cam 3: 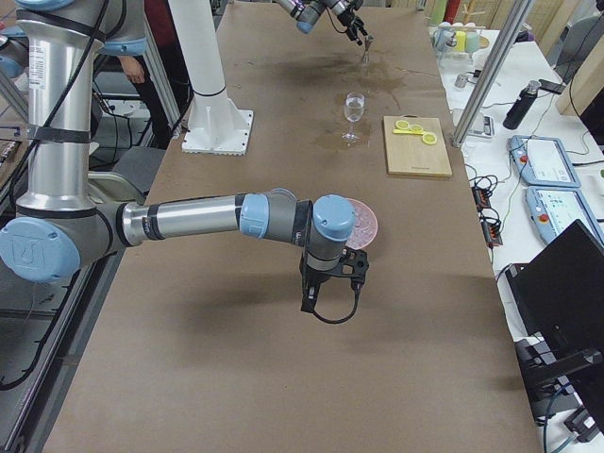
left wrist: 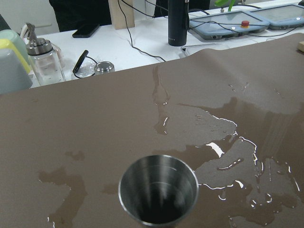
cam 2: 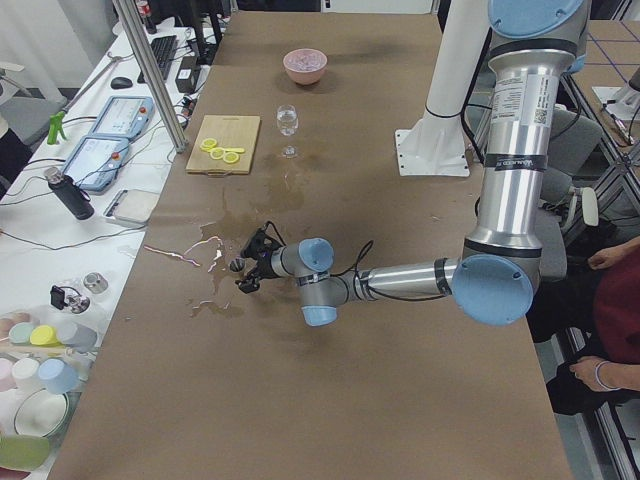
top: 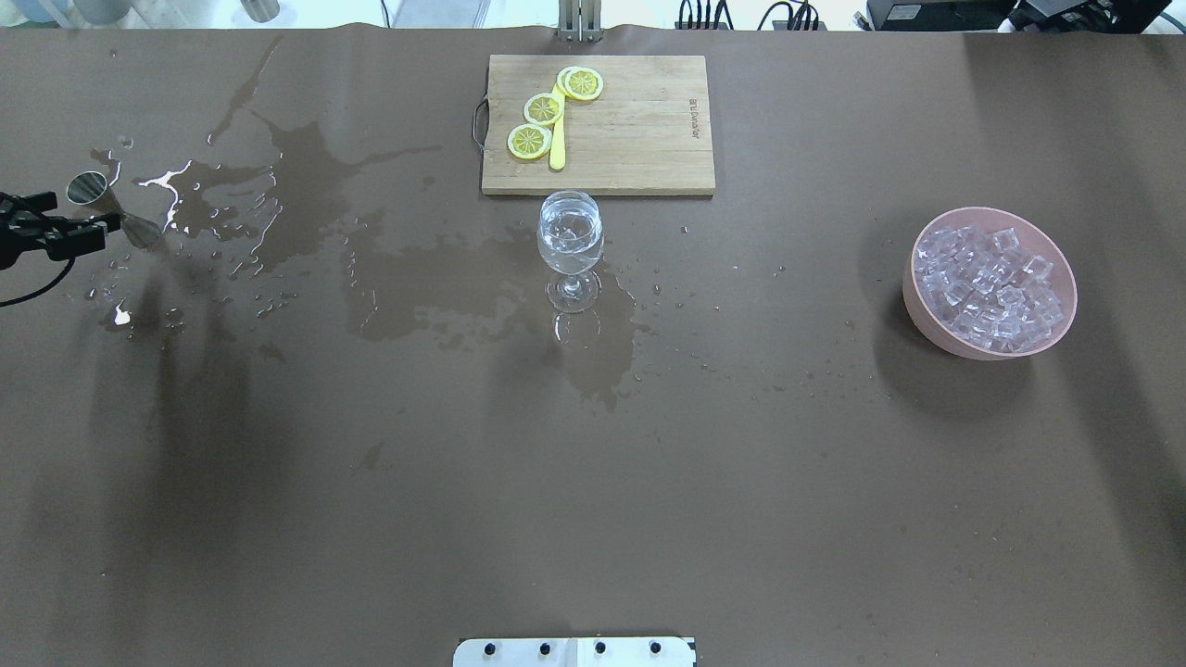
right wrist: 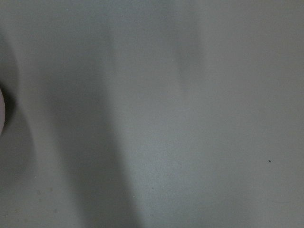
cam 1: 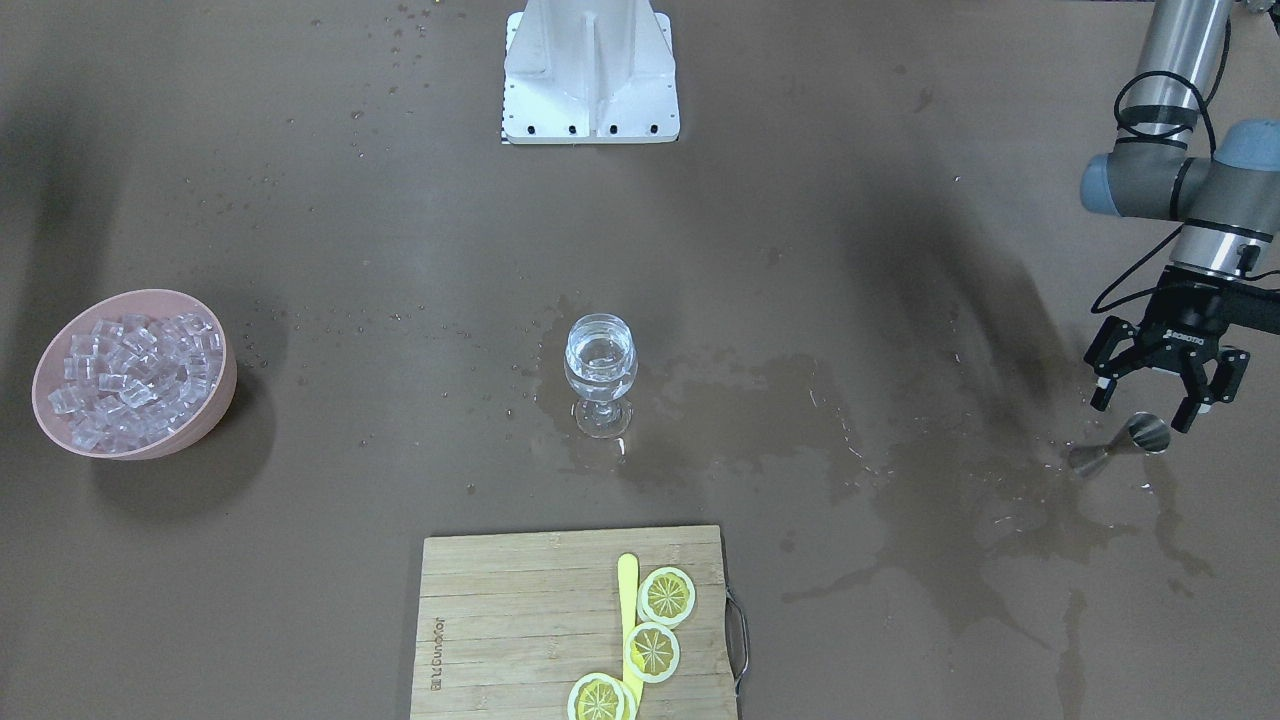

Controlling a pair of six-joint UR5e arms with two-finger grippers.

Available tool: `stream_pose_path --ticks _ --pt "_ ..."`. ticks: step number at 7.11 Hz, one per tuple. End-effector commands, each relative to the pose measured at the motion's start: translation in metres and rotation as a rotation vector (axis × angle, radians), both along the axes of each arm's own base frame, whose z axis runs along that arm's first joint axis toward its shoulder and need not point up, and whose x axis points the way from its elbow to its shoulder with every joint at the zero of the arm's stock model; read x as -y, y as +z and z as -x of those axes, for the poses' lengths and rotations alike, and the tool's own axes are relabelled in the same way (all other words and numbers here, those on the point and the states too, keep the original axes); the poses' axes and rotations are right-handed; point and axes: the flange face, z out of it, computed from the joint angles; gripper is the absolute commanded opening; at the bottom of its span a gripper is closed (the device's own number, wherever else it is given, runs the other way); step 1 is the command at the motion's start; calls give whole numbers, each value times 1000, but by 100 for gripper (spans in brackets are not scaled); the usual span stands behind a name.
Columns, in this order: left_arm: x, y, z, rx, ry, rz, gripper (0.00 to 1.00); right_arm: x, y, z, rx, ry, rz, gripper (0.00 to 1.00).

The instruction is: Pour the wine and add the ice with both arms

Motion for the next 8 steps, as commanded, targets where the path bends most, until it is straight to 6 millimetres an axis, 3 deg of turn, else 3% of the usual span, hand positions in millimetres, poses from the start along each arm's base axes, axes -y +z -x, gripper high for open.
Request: stream_pose_path --ticks 1,3,6,8 --pt "21 -15 48 -21 52 104 98 -3 5 -4 0 10 4 100" --pt "44 -56 104 -65 81 197 98 -5 7 -5 0 10 6 100" --pt "76 -115 168 5 141 272 98 -6 7 -8 0 15 5 100" --pt "83 -148 195 98 206 329 98 -7 7 -9 0 18 6 100"
